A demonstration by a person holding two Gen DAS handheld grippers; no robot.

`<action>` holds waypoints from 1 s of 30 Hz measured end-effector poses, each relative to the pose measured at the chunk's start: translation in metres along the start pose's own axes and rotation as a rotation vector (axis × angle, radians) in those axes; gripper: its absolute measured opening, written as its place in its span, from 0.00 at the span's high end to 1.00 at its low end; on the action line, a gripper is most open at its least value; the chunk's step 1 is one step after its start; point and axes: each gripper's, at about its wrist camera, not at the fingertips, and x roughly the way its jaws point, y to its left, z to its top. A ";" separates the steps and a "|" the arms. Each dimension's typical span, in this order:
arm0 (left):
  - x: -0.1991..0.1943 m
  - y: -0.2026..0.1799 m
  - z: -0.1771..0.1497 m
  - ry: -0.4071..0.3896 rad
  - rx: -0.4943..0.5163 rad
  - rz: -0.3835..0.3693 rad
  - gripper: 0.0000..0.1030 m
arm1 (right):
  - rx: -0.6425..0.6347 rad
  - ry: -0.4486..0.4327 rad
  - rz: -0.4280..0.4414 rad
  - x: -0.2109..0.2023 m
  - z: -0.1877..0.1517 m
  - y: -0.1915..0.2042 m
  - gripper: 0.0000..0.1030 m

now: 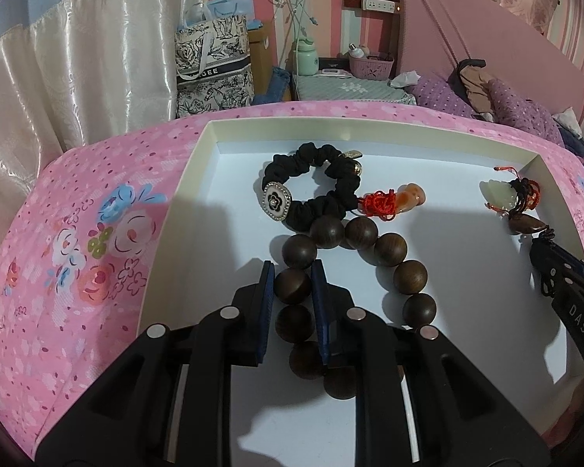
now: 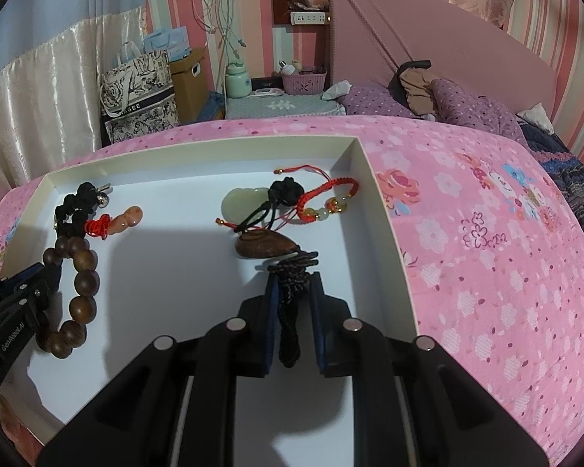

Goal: Organize jewelry
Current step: 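Carry the bead bracelet and cord pendant over the tray and open both tools, then withdraw both open tools from the tray toward the remaining jewelry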

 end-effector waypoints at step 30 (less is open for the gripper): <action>-0.054 0.007 0.005 -0.174 -0.056 -0.042 0.03 | 0.018 -0.193 -0.096 -0.041 0.008 -0.008 0.03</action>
